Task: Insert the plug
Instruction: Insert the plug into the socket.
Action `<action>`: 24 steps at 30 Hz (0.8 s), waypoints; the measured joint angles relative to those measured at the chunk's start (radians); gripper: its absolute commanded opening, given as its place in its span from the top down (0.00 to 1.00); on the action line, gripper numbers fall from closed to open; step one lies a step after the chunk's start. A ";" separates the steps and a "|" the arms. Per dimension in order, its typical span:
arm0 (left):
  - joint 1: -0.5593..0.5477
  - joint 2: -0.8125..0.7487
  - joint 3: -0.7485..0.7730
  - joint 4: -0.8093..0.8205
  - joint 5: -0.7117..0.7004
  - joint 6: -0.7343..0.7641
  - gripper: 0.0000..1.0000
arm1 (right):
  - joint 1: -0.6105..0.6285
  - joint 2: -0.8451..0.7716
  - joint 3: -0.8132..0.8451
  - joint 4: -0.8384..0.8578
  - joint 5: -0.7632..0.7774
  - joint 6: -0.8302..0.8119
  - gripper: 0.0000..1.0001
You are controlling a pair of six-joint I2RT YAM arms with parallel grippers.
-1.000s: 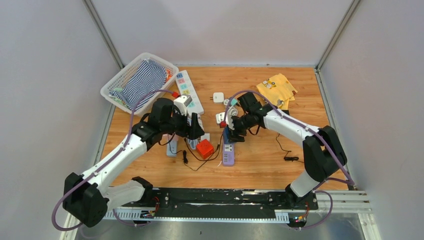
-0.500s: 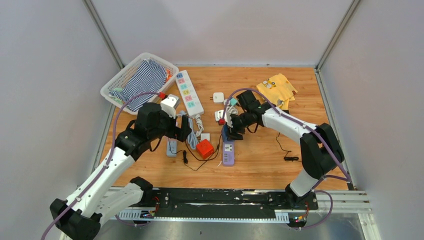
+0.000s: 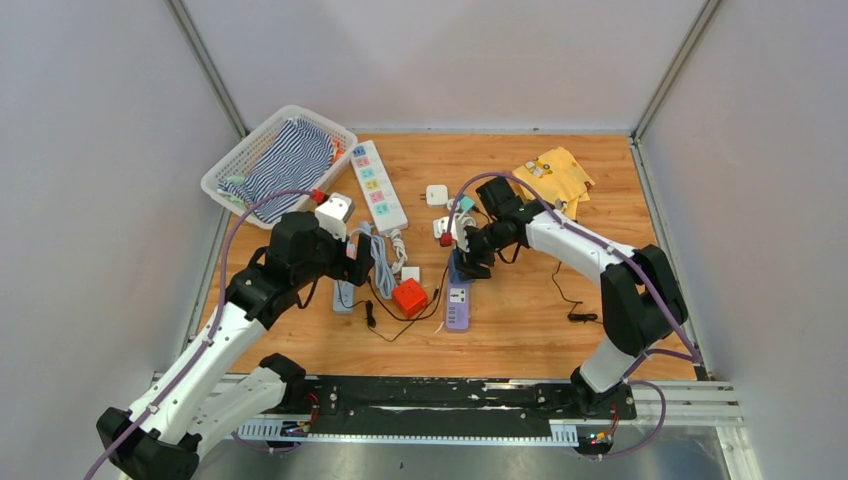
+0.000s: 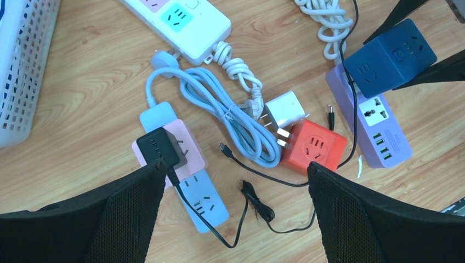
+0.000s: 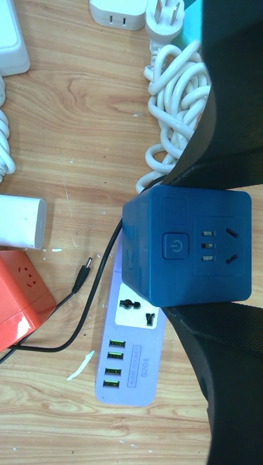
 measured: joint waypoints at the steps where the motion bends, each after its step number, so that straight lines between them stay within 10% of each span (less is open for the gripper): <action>1: 0.000 -0.004 -0.004 0.000 -0.005 0.001 0.00 | -0.001 0.001 0.000 -0.002 -0.004 -0.001 1.00; 24: 0.000 -0.009 -0.011 -0.006 -0.062 0.005 0.00 | -0.002 0.010 -0.031 0.079 -0.058 0.040 1.00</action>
